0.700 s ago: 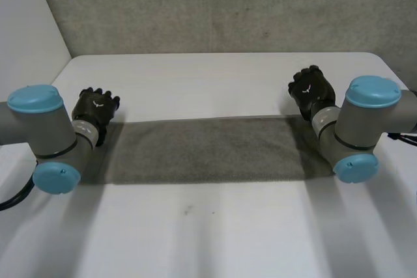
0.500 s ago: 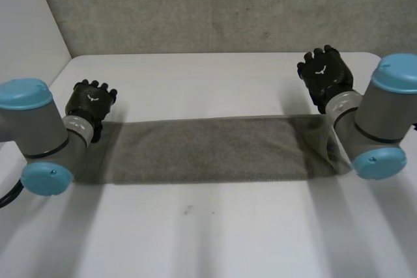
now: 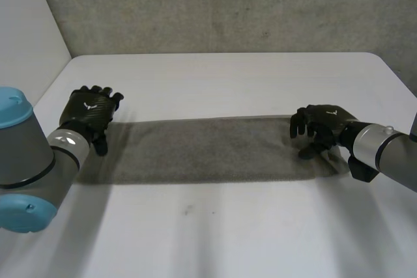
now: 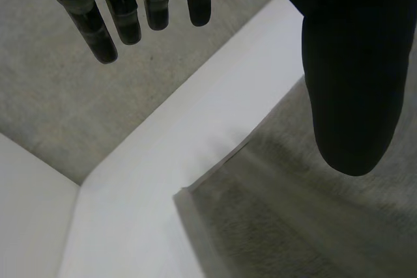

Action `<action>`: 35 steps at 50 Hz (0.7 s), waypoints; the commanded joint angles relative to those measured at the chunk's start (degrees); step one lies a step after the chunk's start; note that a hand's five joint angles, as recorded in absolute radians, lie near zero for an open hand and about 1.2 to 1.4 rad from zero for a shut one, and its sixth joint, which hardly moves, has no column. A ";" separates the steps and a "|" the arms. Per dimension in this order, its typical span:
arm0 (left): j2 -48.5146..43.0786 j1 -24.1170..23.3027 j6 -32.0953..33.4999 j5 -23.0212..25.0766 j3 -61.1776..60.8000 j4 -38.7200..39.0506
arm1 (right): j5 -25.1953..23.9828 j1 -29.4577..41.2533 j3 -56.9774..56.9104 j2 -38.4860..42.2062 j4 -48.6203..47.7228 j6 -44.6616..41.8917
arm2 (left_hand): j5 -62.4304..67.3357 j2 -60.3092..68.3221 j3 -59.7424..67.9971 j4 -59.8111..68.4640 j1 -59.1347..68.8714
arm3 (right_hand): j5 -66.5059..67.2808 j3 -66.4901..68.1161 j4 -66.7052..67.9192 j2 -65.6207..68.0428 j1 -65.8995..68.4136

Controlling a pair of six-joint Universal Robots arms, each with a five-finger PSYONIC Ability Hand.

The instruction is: Fold the towel.

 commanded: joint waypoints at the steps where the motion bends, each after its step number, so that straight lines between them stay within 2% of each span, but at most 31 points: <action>1: 0.98 0.03 -12.26 0.26 -1.14 -0.60 | 0.46 -0.85 -0.71 3.50 -0.76 -0.64 | -1.57 0.52 0.44 0.33 -0.11 | 11.53 9.49 9.56 9.42 16.06; 7: 1.16 0.03 -12.71 0.26 -1.49 -0.60 | 5.19 -2.16 -5.00 8.67 -0.76 -3.70 | -1.57 0.52 0.44 0.33 -0.11 | 11.53 9.50 9.56 9.43 16.06; 9: 1.07 0.03 -12.71 0.26 -1.49 -0.51 | 7.05 -3.05 -5.81 9.39 -0.76 -6.00 | -1.57 0.52 0.44 0.33 -0.11 | 7.32 5.29 5.35 5.22 11.86; 11: 1.07 0.03 -12.71 0.26 -1.49 -0.51 | 10.99 -4.01 -6.42 9.74 -1.02 -11.16 | -1.57 0.52 0.44 0.33 -0.11 | -15.10 -17.13 -17.07 -17.20 -10.57; 12: 1.07 0.12 -12.71 0.26 -1.58 -0.60 | 11.01 -4.01 -6.42 9.74 -1.02 -11.19 | -1.57 0.52 0.44 0.33 -0.11 | -15.22 -17.25 -17.19 -17.32 -10.68; 14: 1.07 0.12 -12.71 0.26 -1.75 -0.60 | 15.47 -4.28 -6.25 9.22 -2.77 -14.77 | -1.57 0.52 0.44 0.33 -0.11 | -26.79 -28.83 -28.76 -28.89 -22.26; 17: 1.07 0.12 -12.71 0.17 -1.93 -0.51 | 17.24 -4.37 -5.02 8.16 -4.01 -15.23 | -1.57 0.52 0.44 0.33 -0.11 | -28.85 -30.88 -30.82 -30.95 -24.31; 26: 1.24 0.12 -12.71 0.17 -2.37 -0.51 | 14.17 -4.98 0.96 2.80 -4.45 -15.76 | -1.57 0.52 0.44 0.33 -0.11 | -26.32 -28.36 -28.29 -28.42 -21.79; 29: 1.33 0.12 -12.71 0.26 -2.63 -0.51 | 11.72 -6.20 3.85 1.22 -4.71 -16.02 | -1.57 0.52 0.44 0.33 -0.11 | -19.80 -21.84 -21.77 -21.90 -15.27; 31: 1.42 0.03 -12.71 0.17 -2.72 -0.51 | 9.78 -7.61 6.14 0.52 -5.94 -16.20 | -1.57 0.52 0.44 0.33 -0.11 | -15.40 -17.43 -17.37 -17.50 -10.86; 35: 1.42 0.03 -12.71 0.17 -2.90 -0.51 | 8.02 -8.41 8.51 0.07 -10.32 -16.37 | -1.57 0.52 0.44 0.33 -0.11 | -14.89 -16.92 -16.86 -16.99 -10.35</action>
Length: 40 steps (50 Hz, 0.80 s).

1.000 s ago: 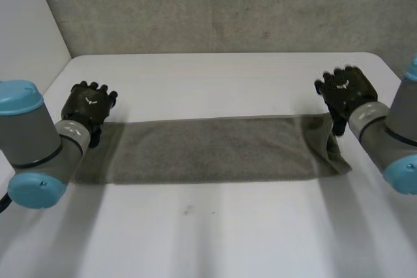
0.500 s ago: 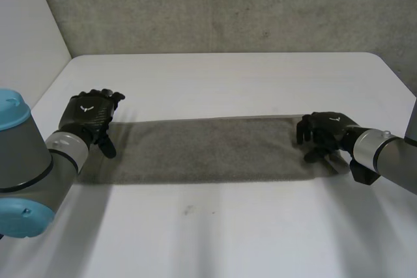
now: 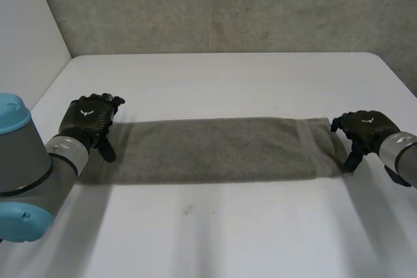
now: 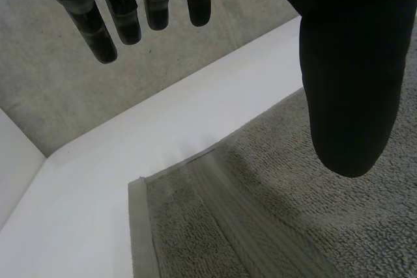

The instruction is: Fold the towel.

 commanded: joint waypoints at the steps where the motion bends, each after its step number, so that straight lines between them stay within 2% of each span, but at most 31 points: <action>1: 0.09 -0.15 -0.01 -0.01 -0.43 0.00 | -3.46 -1.93 4.22 -1.03 -4.93 -0.33 | -1.57 0.54 0.44 0.43 -0.11 | 6.10 5.73 5.79 6.68 9.29; 11: 0.00 -0.32 -0.01 -0.01 -0.96 0.00 | -3.90 -2.63 6.41 -1.21 -8.35 -6.03 | -1.57 0.54 0.44 0.43 -0.11 | 9.80 9.43 9.49 10.38 12.99; 20: 0.00 -0.32 -0.01 -0.01 -1.14 0.18 | -4.96 -2.63 9.75 -4.02 -8.44 -6.30 | -1.57 0.54 0.44 0.43 -0.11 | 10.30 9.93 10.00 10.88 13.50; 28: 0.00 -0.32 -0.01 -0.10 -1.31 0.27 | -10.14 -2.89 13.70 -6.30 -8.79 -6.39 | -1.57 0.54 0.44 0.43 -0.11 | 22.73 22.36 22.42 23.31 25.92; 40: 0.00 -0.32 -0.10 -0.18 -1.31 0.44 | -10.32 -2.89 16.70 -8.77 -8.88 -6.48 | -1.57 0.54 0.44 0.43 -0.11 | 32.84 32.47 32.54 33.42 36.04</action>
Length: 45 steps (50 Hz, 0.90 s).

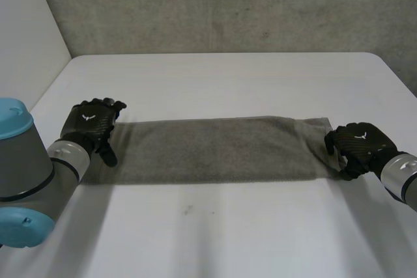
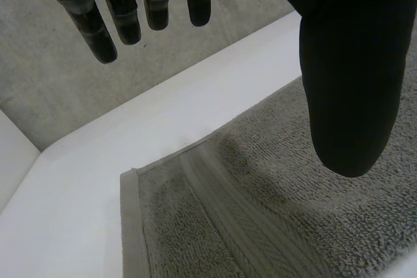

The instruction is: Fold the towel.

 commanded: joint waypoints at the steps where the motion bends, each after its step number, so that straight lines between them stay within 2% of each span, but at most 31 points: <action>1: -0.05 0.00 -0.04 -0.02 0.00 0.11 | 0.09 0.00 1.68 -1.34 -0.02 -0.04 | -1.57 0.54 0.44 0.43 -0.11 | 16.00 13.81 13.96 13.74 20.75; 9: -0.14 -0.09 0.05 -0.02 0.00 0.20 | 0.09 0.35 3.61 -4.85 0.15 0.14 | -1.57 0.54 0.44 0.43 -0.11 | 18.89 16.70 16.85 16.62 23.64; 28: -0.23 -0.09 -0.04 -0.02 -0.09 0.29 | 0.62 2.38 5.29 -5.57 0.68 1.01 | -1.57 0.54 0.44 0.43 -0.11 | 21.76 19.56 19.72 19.49 26.50; 32: -0.32 -0.17 -0.04 -0.02 -0.09 0.29 | 0.70 2.20 4.85 -3.72 -0.11 0.31 | -1.57 0.54 0.44 0.43 -0.11 | 18.89 16.70 16.85 16.62 23.64; 34: -0.40 -0.17 -0.04 -0.02 -0.09 0.29 | 0.96 2.20 3.45 -1.27 -1.07 -0.04 | -1.57 0.54 0.44 0.43 -0.11 | 10.54 8.35 8.50 8.28 15.29; 36: -0.49 -0.17 0.05 -0.02 -0.09 0.29 | 0.97 2.20 3.44 -1.26 -1.08 -0.04 | -1.57 0.54 0.44 0.43 -0.11 | 10.48 8.29 8.44 8.21 15.23; 38: -0.58 -0.26 -0.04 -0.02 -0.09 0.29 | 2.71 2.03 1.78 0.58 -3.52 0.05 | -1.57 0.54 0.44 0.43 -0.11 | -4.26 -6.45 -6.30 -6.53 0.49; 39: -0.58 -0.26 -0.04 -0.02 -0.09 0.29 | 3.68 2.02 1.25 1.28 -4.84 0.31 | -1.57 0.54 0.44 0.43 -0.11 | -7.15 -9.35 -9.19 -9.42 -2.41; 45: -0.58 -0.26 -0.04 -0.02 -0.09 0.29 | 5.62 2.02 -1.12 5.06 -7.23 -0.04 | -1.57 0.54 0.44 0.43 -0.11 | -8.02 -10.22 -10.06 -10.29 -3.28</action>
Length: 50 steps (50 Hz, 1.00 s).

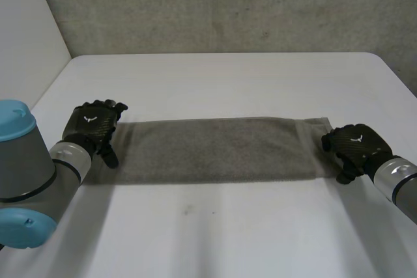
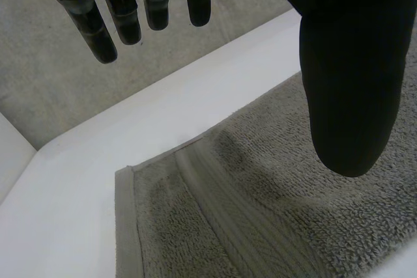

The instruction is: Fold the towel.

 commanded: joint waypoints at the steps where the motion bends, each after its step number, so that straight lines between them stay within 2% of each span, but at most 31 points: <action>1: 0.00 -0.02 -0.02 0.00 -0.08 0.00 | 1.99 -0.02 -2.93 4.34 -2.37 -0.17 | -1.57 0.54 0.44 0.43 -0.11 | 2.31 2.66 2.41 1.67 5.85; 8: 0.00 -0.02 -0.02 0.00 -0.35 0.09 | 1.90 -0.02 -3.46 4.88 -2.37 -0.26 | -1.57 0.54 0.44 0.43 -0.11 | 3.49 3.84 3.59 2.86 7.04; 19: -0.09 -0.02 0.07 0.09 -0.44 0.09 | 1.81 -0.28 -4.16 7.34 -2.81 -0.34 | -1.57 0.54 0.44 0.43 -0.11 | 17.96 18.31 18.06 17.32 21.50; 21: -0.09 -0.02 0.07 0.00 -0.44 0.09 | 1.90 -0.46 -4.95 8.65 -2.81 -0.43 | -1.57 0.54 0.44 0.43 -0.11 | 27.15 27.50 27.25 26.51 30.69; 22: -0.09 -0.02 0.07 0.00 -0.44 0.09 | 1.90 -0.46 -4.95 8.66 -2.81 -0.43 | -1.57 0.54 0.44 0.43 -0.11 | 27.21 27.56 27.31 26.57 30.75; 23: -0.09 -0.10 -0.02 0.09 -0.44 0.09 | 2.08 -0.46 -5.48 9.18 -2.72 -0.61 | -1.57 0.54 0.44 0.43 -0.11 | 37.20 37.55 37.30 36.57 40.74; 24: -0.09 -0.10 -0.02 0.09 -0.44 0.09 | 2.08 -0.46 -5.48 9.19 -2.72 -0.61 | -1.57 0.54 0.44 0.43 -0.11 | 37.30 37.65 37.40 36.67 40.84; 25: -0.09 -0.10 -0.02 0.09 -0.44 0.09 | 2.95 -0.89 -6.26 9.27 -2.72 -0.78 | -1.57 0.54 0.44 0.43 -0.11 | 47.57 47.92 47.67 46.93 51.11; 28: 0.00 -0.19 -0.02 0.09 -0.44 0.09 | 5.24 -2.22 -6.80 8.66 -2.72 -1.13 | -1.57 0.54 0.44 0.43 -0.11 | 47.67 48.02 47.77 47.04 51.21; 30: 0.17 -0.63 0.07 0.00 -0.44 0.09 | 9.96 -5.45 -7.41 7.26 -2.46 -2.27 | -1.57 0.54 0.44 0.43 -0.11 | 47.67 48.02 47.77 47.04 51.21; 33: 0.26 -0.72 0.07 0.00 -0.44 0.00 | 12.44 -8.44 -7.59 4.98 -2.02 -4.90 | -1.57 0.54 0.44 0.43 -0.11 | 47.67 48.02 47.77 47.04 51.21; 36: 0.52 -0.72 0.07 0.00 -0.44 0.00 | 12.63 -10.13 -7.68 4.35 -1.76 -7.20 | -1.57 0.54 0.44 0.43 -0.11 | 47.67 48.02 47.77 47.04 51.21; 38: 0.70 -0.72 0.07 -0.09 -0.44 -0.09 | 12.80 -14.24 -7.76 3.65 -1.58 -12.10 | -1.57 0.54 0.44 0.43 -0.11 | 47.67 48.02 47.77 47.04 51.21; 41: 0.88 -0.72 -0.02 0.00 -0.44 -0.18 | 13.24 -16.53 -7.94 3.12 -1.58 -16.58 | -1.57 0.54 0.44 0.43 -0.11 | 47.67 48.02 47.77 47.04 51.21; 47: 1.67 -0.72 0.07 0.00 -0.44 -0.26 | 13.33 -15.40 -8.38 2.33 -1.23 -19.24 | -1.57 0.54 0.44 0.43 -0.11 | 47.67 48.02 47.77 47.04 51.21; 50: 1.93 -0.72 0.07 -0.09 -0.44 -0.26 | 13.59 -11.45 -9.88 -1.01 -1.23 -17.66 | -1.57 0.54 0.44 0.43 -0.11 | 47.67 48.02 47.77 47.04 51.21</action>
